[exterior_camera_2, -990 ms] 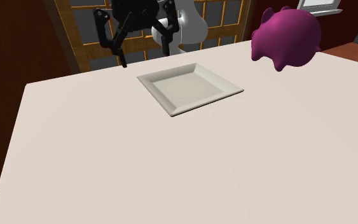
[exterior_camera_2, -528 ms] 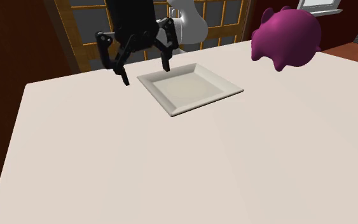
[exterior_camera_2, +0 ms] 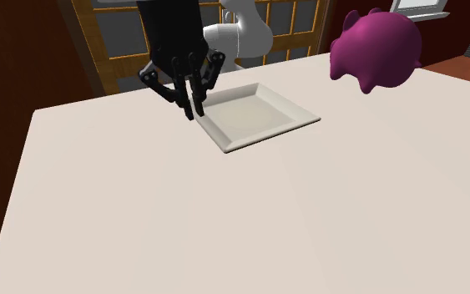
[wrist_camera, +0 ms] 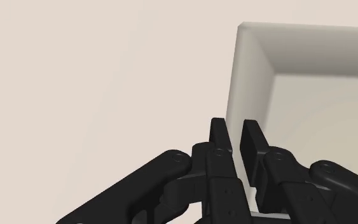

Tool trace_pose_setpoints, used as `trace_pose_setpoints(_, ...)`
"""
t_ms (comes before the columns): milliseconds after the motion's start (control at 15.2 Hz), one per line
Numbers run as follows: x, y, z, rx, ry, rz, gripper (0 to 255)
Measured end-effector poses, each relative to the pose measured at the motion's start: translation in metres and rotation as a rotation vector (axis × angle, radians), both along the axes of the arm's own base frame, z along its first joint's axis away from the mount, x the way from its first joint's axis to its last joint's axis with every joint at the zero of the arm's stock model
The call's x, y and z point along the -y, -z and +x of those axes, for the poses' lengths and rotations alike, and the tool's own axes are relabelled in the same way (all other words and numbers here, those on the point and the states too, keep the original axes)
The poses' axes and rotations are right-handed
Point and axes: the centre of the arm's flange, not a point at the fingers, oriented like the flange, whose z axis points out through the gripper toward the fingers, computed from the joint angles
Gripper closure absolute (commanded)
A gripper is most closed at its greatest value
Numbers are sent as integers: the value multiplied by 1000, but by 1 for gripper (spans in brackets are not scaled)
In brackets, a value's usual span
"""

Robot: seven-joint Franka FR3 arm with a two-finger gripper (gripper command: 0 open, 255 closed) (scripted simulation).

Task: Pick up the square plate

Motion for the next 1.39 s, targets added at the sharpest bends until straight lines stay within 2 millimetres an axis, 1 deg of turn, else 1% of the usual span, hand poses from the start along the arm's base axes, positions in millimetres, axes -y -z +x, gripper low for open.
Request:
trace_pose_setpoints(396,0,-3,0,0,0,0,255)
trace_pose_setpoints(1254,-1,-69,1,-1,0,0,255)
trace_pose_setpoints(1386,-1,-77,0,0,0,0,255)
